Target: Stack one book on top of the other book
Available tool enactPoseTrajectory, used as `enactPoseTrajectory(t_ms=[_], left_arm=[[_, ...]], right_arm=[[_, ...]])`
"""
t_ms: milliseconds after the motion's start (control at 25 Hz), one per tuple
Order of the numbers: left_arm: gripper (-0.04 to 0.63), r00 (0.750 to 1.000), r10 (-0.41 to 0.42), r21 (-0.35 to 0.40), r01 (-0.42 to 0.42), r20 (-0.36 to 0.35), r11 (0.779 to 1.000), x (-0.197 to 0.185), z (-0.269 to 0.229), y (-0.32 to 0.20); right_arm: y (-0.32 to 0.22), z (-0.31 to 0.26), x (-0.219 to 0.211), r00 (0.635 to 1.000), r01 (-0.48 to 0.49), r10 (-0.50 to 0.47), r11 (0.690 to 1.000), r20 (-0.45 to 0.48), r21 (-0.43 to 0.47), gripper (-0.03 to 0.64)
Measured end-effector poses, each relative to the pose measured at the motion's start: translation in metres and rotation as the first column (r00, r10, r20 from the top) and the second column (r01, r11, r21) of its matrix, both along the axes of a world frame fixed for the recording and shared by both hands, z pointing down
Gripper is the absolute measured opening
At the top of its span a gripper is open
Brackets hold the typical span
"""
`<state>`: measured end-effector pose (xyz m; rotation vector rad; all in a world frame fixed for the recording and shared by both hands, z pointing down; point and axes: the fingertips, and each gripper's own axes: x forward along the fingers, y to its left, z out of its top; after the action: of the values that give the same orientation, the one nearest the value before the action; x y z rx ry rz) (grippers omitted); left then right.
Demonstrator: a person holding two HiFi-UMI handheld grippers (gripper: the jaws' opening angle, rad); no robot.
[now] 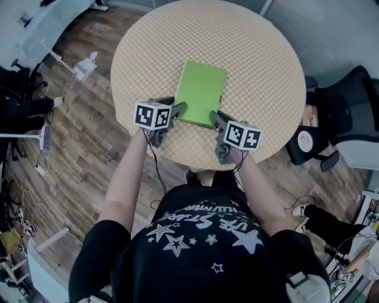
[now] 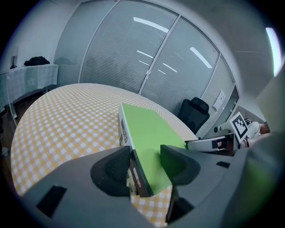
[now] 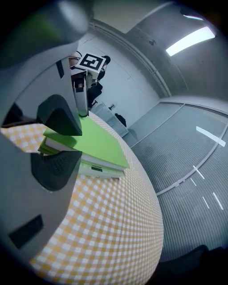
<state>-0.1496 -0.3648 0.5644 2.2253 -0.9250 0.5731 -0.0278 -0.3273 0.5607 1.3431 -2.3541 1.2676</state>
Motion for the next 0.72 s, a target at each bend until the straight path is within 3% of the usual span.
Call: enactPoseTrajectory(t_ms=[240, 400, 720], left_arm=[[0.216, 0.999, -0.017, 0.006, 0.017, -0.028, 1.0, -0.005, -0.001, 0.001], [0.216, 0.995, -0.089, 0.067, 0.091, -0.035, 0.994, -0.02, -0.014, 0.0], [0.216, 0.999, -0.047, 0.247, 0.046, -0.002, 0.968, -0.007, -0.063, 0.047]], right_arm=[[0.003, -0.001, -0.004, 1.0, 0.004, -0.004, 0.999, -0.004, 0.035, 0.118], [0.011, 0.001, 0.004, 0.998, -0.002, 0.004, 0.999, -0.065, 0.043, 0.13], [0.03, -0.011, 0.029, 0.998, 0.0, 0.006, 0.995, -0.069, 0.1, 0.13]])
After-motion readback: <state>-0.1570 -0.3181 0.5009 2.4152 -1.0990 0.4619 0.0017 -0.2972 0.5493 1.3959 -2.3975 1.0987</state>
